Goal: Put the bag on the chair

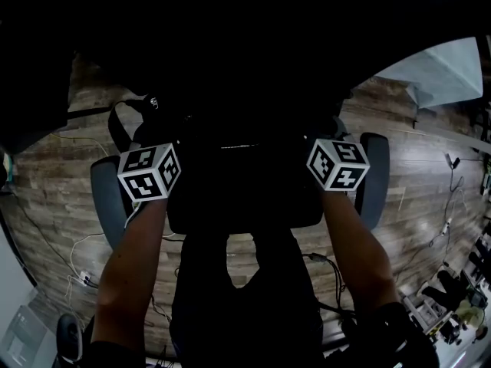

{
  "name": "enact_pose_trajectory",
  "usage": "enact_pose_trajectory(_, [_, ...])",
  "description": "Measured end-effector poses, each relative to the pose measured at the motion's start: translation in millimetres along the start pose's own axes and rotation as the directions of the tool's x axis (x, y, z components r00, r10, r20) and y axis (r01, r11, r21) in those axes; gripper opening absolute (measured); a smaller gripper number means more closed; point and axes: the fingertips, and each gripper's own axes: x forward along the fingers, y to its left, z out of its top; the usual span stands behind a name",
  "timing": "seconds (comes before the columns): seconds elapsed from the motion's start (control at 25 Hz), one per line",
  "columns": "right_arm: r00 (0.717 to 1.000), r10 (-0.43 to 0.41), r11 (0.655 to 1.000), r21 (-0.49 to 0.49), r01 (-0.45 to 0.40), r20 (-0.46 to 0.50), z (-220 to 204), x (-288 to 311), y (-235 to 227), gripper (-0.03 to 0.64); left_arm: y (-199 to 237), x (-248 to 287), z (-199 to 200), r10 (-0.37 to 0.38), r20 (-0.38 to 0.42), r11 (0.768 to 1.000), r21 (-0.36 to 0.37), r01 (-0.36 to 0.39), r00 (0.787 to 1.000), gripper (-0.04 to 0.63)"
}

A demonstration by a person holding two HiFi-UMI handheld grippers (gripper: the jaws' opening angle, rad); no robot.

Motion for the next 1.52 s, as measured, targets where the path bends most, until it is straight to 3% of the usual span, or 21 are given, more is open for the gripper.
enact_pose_trajectory(0.36, [1.000,-0.024,1.000,-0.001,0.024,-0.013,4,5,-4,0.106,4,4,-2,0.009,0.009,1.000,-0.018,-0.009,1.000,0.119])
enact_pose_trajectory(0.52, [0.999,-0.027,1.000,-0.014,0.027,-0.024,5,-1,-3,0.128,5,-4,0,-0.004,0.009,1.000,-0.020,0.005,1.000,0.186])
enact_pose_trajectory(0.6, [0.999,-0.038,0.999,-0.023,0.037,-0.023,6,-6,-4,0.145,-2,-9,0,-0.008,-0.005,1.000,-0.003,0.008,1.000,0.252])
enact_pose_trajectory(0.76, [0.998,-0.060,0.998,-0.024,0.059,-0.028,8,-19,-7,0.238,-14,-21,3,0.024,-0.024,0.999,0.034,-0.024,0.999,0.302])
enact_pose_trajectory(0.96, [0.996,-0.063,0.998,-0.034,0.061,-0.059,6,-37,-8,0.330,-19,-41,11,0.042,-0.005,0.999,-0.007,-0.042,0.999,0.308])
enact_pose_trajectory(1.16, [0.996,-0.024,1.000,-0.015,0.022,-0.087,3,-57,0,0.331,-29,-59,17,0.041,-0.001,0.999,0.014,-0.041,0.999,0.307])
enact_pose_trajectory(1.52, [1.000,0.017,1.000,0.002,-0.016,-0.024,29,-102,21,0.330,-82,-96,54,-0.081,0.075,0.996,0.050,0.077,0.994,0.307])
